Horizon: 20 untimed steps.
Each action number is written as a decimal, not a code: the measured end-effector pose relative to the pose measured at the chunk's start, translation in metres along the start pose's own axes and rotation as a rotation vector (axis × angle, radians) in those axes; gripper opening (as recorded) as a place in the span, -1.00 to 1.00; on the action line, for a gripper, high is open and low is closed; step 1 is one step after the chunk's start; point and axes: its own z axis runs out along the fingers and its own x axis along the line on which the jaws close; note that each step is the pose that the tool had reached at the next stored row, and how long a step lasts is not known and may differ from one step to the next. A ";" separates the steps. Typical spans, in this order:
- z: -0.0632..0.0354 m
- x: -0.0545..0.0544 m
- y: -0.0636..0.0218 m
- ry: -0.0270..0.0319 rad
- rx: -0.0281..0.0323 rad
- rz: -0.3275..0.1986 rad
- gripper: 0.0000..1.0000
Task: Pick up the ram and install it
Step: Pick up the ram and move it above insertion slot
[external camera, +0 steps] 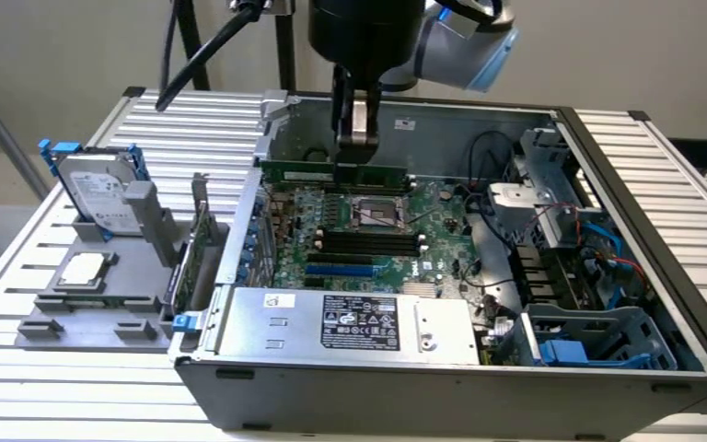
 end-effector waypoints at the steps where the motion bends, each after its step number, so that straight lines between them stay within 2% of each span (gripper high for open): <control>1: 0.0005 -0.004 -0.0021 0.0001 -0.0001 0.000 -0.73; 4: 0.0038 -0.015 -0.0091 0.0002 -0.0001 0.000 -0.73; 7: 0.0093 -0.022 -0.0176 0.0001 0.0000 0.000 -0.73; 11: 0.0163 -0.030 -0.0307 0.0001 0.0000 0.000 -0.73; 14: 0.0210 -0.032 -0.0393 0.0001 -0.0001 0.000 -0.73; 17: 0.0248 -0.032 -0.0431 0.0000 0.0000 0.001 -0.73; 20: 0.0249 -0.032 -0.0432 0.0002 0.0000 0.002 -0.73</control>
